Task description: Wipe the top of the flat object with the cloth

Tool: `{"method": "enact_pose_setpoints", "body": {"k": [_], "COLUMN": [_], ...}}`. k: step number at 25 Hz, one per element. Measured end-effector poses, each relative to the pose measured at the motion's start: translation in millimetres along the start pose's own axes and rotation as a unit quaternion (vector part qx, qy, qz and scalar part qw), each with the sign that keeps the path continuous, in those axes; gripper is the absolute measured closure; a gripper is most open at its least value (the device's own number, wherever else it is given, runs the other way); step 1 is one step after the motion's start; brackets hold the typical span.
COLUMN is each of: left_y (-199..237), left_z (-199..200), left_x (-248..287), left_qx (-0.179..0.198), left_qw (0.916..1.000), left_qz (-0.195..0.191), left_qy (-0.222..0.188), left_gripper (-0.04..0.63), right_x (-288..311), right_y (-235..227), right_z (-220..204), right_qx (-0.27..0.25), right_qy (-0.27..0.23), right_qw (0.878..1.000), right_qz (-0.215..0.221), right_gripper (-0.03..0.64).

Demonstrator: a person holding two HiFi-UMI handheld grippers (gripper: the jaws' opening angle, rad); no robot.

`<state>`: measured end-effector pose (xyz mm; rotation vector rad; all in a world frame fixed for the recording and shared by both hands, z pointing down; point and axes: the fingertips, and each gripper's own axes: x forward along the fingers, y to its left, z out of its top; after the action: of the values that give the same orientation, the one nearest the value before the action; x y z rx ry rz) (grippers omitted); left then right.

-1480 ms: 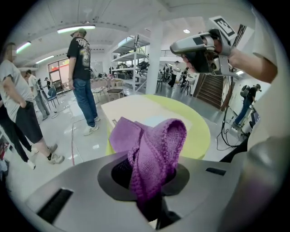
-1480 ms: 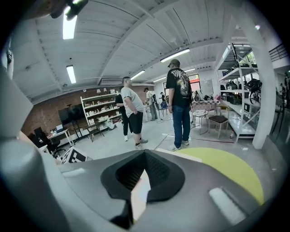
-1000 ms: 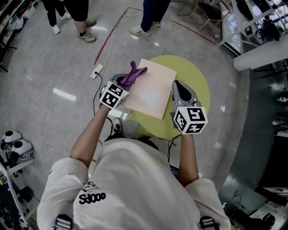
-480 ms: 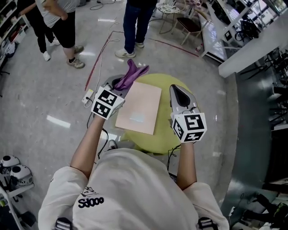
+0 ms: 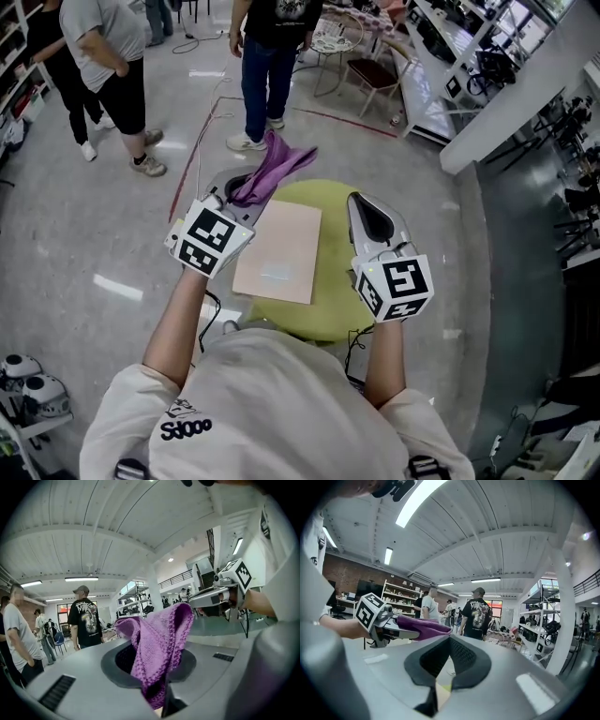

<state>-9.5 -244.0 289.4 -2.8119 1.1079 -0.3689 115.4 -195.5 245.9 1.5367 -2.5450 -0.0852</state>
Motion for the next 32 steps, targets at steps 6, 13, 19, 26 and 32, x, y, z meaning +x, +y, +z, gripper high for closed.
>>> {"method": "enact_pose_setpoints", "body": {"k": [6,13,19,26,32], "left_y": [-9.9,-14.4,-10.9,-17.0,-15.7], "left_z": [27.7,33.6,28.7,16.1,17.3], "left_x": [4.0,1.9,-0.1,2.1,2.0], "left_qx": [0.018,0.029,0.022,0.018,0.019], "left_qw": [0.9995,0.9989,0.9991,0.9994,0.9994], "left_qz": [-0.011,-0.018,-0.018,-0.020,-0.022], "left_qy": [-0.025,-0.034,-0.031,-0.020,-0.018], "left_gripper": [0.529,0.529,0.529,0.529,0.529], "right_x": [-3.2,0.8,5.7,3.6,4.2], "right_y": [-6.2,-8.0,-1.9,-3.1,-3.7], "right_z": [11.9,6.6,7.5,-2.1,-4.4], "right_qx": [-0.006,-0.007,-0.001,0.006,0.015], "right_qy": [-0.013,-0.003,-0.007,-0.004,-0.002], "right_qw": [1.000,1.000,1.000,1.000,1.000], "right_qz": [0.006,0.001,0.006,0.011,0.012], "right_gripper": [0.607,0.607,0.607,0.607,0.607]}}
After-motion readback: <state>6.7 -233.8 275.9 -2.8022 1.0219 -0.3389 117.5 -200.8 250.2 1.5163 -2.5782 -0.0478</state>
